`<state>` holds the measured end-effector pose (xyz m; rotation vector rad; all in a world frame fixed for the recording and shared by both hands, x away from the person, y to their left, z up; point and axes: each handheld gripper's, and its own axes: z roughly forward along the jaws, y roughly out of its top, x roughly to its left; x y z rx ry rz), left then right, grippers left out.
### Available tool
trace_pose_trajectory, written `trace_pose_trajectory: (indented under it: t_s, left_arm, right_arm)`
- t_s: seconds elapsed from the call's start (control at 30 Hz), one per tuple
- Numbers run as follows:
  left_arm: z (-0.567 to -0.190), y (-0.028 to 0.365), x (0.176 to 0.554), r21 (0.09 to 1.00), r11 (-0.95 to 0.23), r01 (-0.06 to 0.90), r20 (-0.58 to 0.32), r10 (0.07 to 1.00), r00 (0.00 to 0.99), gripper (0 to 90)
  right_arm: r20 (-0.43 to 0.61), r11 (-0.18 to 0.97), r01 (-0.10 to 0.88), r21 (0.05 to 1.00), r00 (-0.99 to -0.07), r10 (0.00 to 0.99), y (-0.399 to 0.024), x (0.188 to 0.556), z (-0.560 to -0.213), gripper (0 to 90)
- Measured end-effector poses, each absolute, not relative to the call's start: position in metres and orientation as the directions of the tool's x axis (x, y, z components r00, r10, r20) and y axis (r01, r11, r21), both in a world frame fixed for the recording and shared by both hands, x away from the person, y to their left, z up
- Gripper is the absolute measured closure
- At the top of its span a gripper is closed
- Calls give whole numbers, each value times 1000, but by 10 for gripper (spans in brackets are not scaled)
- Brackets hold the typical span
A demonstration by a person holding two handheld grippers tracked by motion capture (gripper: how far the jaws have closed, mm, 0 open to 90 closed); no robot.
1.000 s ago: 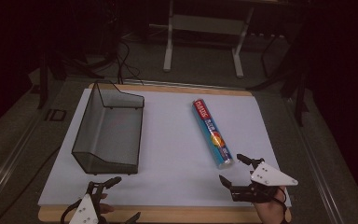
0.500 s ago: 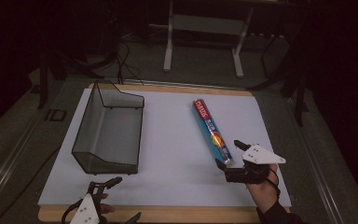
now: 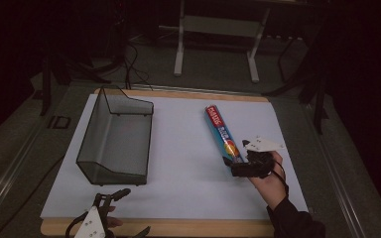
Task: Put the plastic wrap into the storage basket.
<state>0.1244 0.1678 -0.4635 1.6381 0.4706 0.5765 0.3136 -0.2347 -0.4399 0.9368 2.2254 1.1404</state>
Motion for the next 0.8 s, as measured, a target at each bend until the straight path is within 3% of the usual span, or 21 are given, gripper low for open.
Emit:
trace_pose_trajectory:
  t_s: [0.23, 0.8]
  left_arm:
    - [-464, 168, 125, 990, -142, -19, 101, 600, 794, 5]
    - [-464, 168, 125, 989, -145, -17, 101, 597, 796, 5]
  right_arm:
    - [-112, 443, 391, 807, -635, 764, -231, 333, -442, 103]
    - [-63, 471, 603, 644, -572, 818, -217, 393, -455, 105]
